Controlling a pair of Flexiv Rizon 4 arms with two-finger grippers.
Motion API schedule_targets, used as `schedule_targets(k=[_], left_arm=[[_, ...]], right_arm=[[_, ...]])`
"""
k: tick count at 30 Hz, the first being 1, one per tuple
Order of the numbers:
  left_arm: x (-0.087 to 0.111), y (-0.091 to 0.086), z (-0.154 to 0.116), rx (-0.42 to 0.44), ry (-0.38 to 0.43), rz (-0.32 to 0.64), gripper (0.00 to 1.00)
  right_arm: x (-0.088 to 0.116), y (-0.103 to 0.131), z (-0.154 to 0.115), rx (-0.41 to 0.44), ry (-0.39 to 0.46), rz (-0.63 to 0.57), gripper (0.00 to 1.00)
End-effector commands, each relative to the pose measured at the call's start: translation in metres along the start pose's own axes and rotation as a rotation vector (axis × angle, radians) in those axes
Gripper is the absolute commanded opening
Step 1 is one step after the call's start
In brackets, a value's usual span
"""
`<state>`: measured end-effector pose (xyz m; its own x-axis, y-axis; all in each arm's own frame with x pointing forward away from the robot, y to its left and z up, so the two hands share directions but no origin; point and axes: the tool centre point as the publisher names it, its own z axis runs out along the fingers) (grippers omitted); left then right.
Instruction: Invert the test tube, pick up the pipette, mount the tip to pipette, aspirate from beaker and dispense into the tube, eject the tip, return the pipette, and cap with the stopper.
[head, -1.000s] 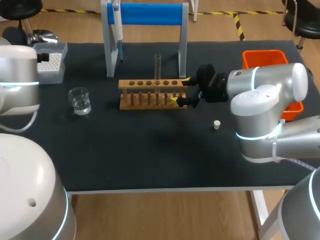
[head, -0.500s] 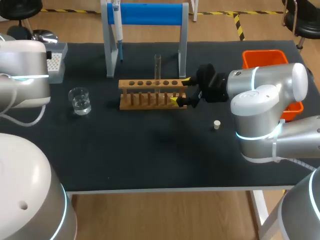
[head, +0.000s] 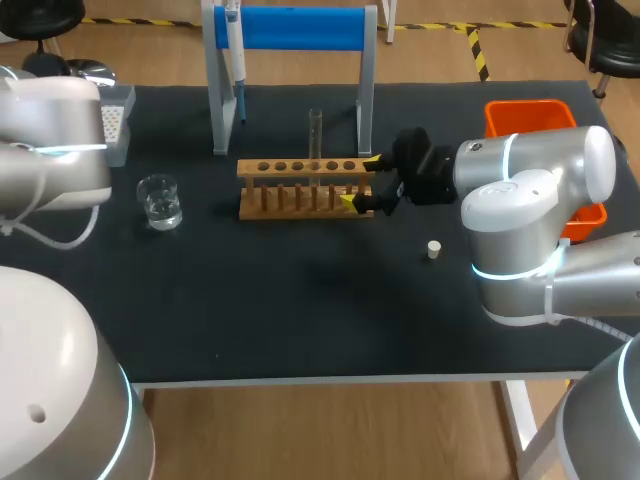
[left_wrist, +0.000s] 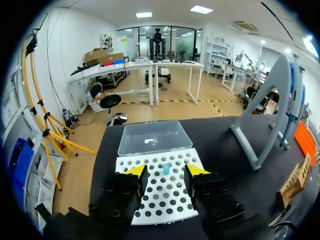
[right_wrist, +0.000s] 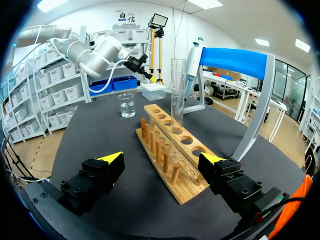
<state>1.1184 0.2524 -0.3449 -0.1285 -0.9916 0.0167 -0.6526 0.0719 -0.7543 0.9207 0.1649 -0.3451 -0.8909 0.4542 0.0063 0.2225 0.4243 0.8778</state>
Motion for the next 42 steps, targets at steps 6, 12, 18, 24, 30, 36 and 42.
schedule_targets(k=[6,12,18,24,30,36,42], left_arm=[[0.000,0.000,0.006,-0.005,-0.003,-0.005,0.41],[0.001,0.000,0.009,-0.005,0.002,-0.004,0.41],[0.002,0.000,0.013,-0.008,0.006,-0.003,0.41],[0.001,0.000,0.016,-0.011,0.007,-0.004,0.42],[0.001,-0.001,0.019,-0.009,0.010,-0.006,0.42],[0.000,-0.001,0.021,-0.011,0.012,-0.004,0.41],[0.000,-0.002,0.024,-0.010,0.015,-0.005,0.40]], right_arm=[[0.000,0.000,0.000,0.000,-0.001,0.000,1.00],[0.000,0.000,0.000,0.000,-0.001,0.000,1.00],[0.000,0.000,0.000,0.000,-0.001,0.000,1.00],[0.000,0.000,0.000,0.000,-0.001,0.000,1.00],[0.000,0.000,0.000,0.000,-0.001,0.000,1.00],[0.000,0.000,0.000,0.000,-0.001,0.000,1.00],[0.000,0.000,0.000,0.000,-0.001,0.000,1.00]])
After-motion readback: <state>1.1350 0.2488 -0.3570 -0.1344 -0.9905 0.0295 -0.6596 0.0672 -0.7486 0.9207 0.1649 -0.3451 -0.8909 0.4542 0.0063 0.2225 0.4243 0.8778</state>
